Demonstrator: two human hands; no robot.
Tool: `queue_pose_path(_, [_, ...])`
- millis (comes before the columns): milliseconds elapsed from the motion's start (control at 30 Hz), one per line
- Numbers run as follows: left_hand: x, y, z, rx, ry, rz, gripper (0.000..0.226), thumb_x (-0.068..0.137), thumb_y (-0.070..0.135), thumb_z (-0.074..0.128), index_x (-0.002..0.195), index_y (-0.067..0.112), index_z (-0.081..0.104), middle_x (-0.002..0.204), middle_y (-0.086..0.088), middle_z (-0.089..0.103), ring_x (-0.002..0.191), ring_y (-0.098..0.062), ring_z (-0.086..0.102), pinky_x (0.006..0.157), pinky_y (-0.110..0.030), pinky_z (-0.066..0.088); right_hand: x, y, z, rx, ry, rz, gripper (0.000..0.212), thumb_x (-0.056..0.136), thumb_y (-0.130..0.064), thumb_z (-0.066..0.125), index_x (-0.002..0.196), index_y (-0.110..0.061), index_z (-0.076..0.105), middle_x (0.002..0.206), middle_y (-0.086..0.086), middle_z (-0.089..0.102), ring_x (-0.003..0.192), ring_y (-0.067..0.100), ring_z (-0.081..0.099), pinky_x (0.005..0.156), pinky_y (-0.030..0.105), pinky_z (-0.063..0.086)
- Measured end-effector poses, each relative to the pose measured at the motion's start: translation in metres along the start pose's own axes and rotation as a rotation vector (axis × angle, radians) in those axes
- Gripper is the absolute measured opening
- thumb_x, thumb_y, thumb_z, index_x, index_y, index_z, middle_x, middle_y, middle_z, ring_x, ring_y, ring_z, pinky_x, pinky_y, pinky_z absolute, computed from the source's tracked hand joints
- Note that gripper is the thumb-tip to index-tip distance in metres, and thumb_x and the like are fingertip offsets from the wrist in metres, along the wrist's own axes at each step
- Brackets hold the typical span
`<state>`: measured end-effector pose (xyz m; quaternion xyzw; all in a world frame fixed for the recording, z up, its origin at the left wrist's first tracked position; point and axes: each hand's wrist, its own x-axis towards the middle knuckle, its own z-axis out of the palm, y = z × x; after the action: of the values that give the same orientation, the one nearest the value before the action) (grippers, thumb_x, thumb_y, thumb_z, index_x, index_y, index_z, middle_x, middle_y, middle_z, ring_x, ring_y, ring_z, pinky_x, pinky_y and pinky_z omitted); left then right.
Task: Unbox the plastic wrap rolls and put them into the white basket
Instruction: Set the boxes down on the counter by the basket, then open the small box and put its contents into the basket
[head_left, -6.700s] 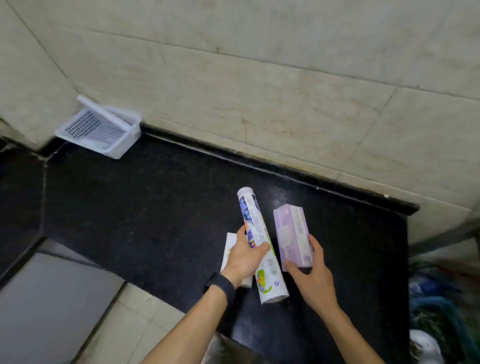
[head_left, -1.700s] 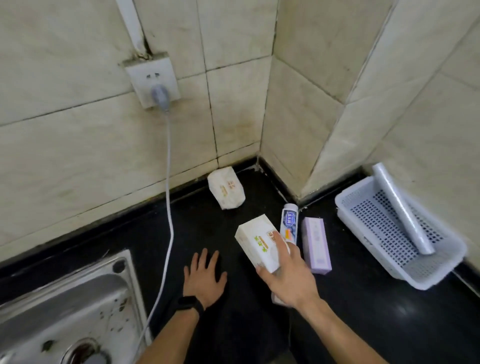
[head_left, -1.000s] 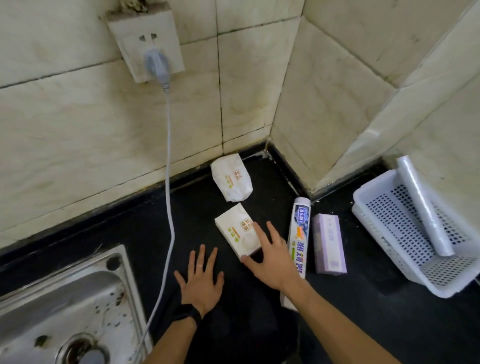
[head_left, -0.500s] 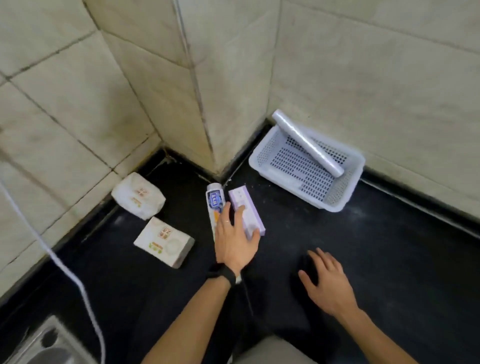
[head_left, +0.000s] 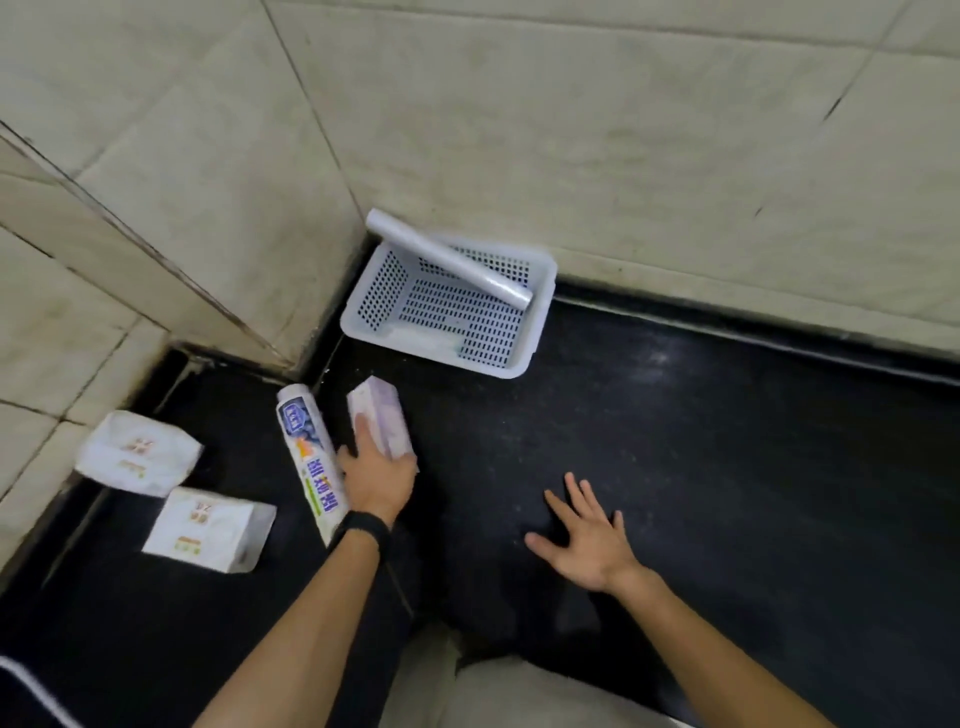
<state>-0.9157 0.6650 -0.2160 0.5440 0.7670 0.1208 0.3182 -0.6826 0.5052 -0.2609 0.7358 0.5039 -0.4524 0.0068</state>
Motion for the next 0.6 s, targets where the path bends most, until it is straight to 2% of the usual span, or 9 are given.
queue_pose_path(67, [-0.022, 0.008, -0.003, -0.163, -0.101, 0.032, 0.092, 0.078, 0.009, 0.07, 0.156, 0.02, 0.023, 0.149, -0.017, 0.043, 0.131, -0.035, 0.046, 0.106, -0.032, 0.039, -0.011, -0.008, -0.022, 0.329, 0.006, 0.04, 0.089, 0.081, -0.082, 0.048, 0.155, -0.034, 0.032, 0.166, -0.011, 0.016, 0.152, 0.012, 0.015, 0.121, 0.039, 0.018])
queue_pose_path(100, [-0.034, 0.012, -0.004, -0.256, -0.205, 0.046, 0.094, 0.074, 0.004, 0.071, 0.156, 0.019, 0.026, 0.144, -0.014, 0.05, 0.126, -0.031, 0.052, 0.103, -0.031, 0.043, -0.018, -0.012, -0.032, 0.538, 0.034, 0.06, 0.087, 0.078, -0.081, 0.054, 0.15, -0.033, 0.041, 0.16, -0.009, 0.036, 0.142, 0.011, 0.037, 0.112, 0.029, 0.028])
queue_pose_path(133, [-0.046, 0.015, -0.005, -0.346, -0.328, 0.05, 0.096, 0.071, 0.0, 0.073, 0.154, 0.02, 0.029, 0.136, -0.012, 0.056, 0.119, -0.026, 0.058, 0.097, -0.029, 0.048, -0.025, -0.016, -0.04, 0.734, 0.069, 0.071, 0.086, 0.073, -0.08, 0.059, 0.145, -0.033, 0.048, 0.15, -0.009, 0.05, 0.126, 0.006, 0.052, 0.102, 0.024, 0.035])
queue_pose_path(167, [-0.057, 0.018, -0.007, -0.403, -0.445, 0.058, 0.098, 0.066, -0.004, 0.073, 0.152, 0.021, 0.033, 0.129, -0.009, 0.059, 0.111, -0.019, 0.061, 0.086, -0.023, 0.052, -0.033, -0.019, -0.047, 0.884, 0.094, 0.068, 0.086, 0.068, -0.08, 0.063, 0.141, -0.034, 0.052, 0.141, -0.01, 0.057, 0.115, 0.001, 0.057, 0.094, 0.023, 0.04])
queue_pose_path(233, [-0.076, 0.024, -0.009, -0.424, -0.617, 0.115, 0.099, 0.057, -0.009, 0.074, 0.144, 0.027, 0.042, 0.127, -0.007, 0.06, 0.106, -0.008, 0.06, 0.073, -0.012, 0.051, -0.05, -0.02, -0.057, 1.067, 0.07, 0.037, 0.086, 0.066, -0.08, 0.069, 0.14, -0.041, 0.049, 0.135, -0.012, 0.061, 0.11, 0.006, 0.065, 0.089, 0.029, 0.048])
queue_pose_path(333, [-0.1, 0.029, -0.006, -0.372, -0.791, 0.225, 0.105, 0.046, -0.005, 0.071, 0.139, 0.038, 0.045, 0.127, -0.006, 0.061, 0.113, -0.013, 0.061, 0.085, -0.023, 0.054, -0.075, -0.015, -0.063, 1.247, 0.067, -0.026, 0.084, 0.069, -0.07, 0.077, 0.142, -0.046, 0.043, 0.128, -0.01, 0.067, 0.106, 0.015, 0.072, 0.091, 0.041, 0.058])
queue_pose_path(400, [-0.108, 0.028, -0.003, -0.331, -0.868, 0.277, 0.105, 0.046, -0.005, 0.069, 0.136, 0.044, 0.046, 0.125, -0.003, 0.062, 0.114, -0.014, 0.061, 0.086, -0.028, 0.056, -0.09, -0.009, -0.061, 1.291, 0.123, -0.05, 0.079, 0.071, -0.058, 0.083, 0.14, -0.042, 0.048, 0.125, -0.006, 0.069, 0.108, 0.015, 0.071, 0.092, 0.043, 0.059])
queue_pose_path(500, [-0.114, 0.025, 0.002, -0.319, -0.875, 0.279, 0.099, 0.05, -0.004, 0.068, 0.134, 0.043, 0.048, 0.126, 0.003, 0.062, 0.112, -0.009, 0.062, 0.081, -0.024, 0.055, -0.108, 0.001, -0.048, 1.282, 0.192, -0.074, 0.058, 0.076, -0.04, 0.084, 0.128, -0.031, 0.061, 0.116, 0.0, 0.074, 0.104, 0.019, 0.073, 0.084, 0.036, 0.061])
queue_pose_path(600, [-0.122, 0.016, 0.007, -0.316, -0.798, 0.268, 0.085, 0.06, 0.002, 0.079, 0.132, 0.036, 0.05, 0.131, 0.002, 0.06, 0.115, -0.009, 0.061, 0.084, -0.021, 0.053, -0.118, 0.013, -0.037, 1.34, 0.274, -0.07, 0.041, 0.084, -0.022, 0.079, 0.122, -0.027, 0.064, 0.113, 0.002, 0.075, 0.103, 0.021, 0.073, 0.077, 0.03, 0.06])
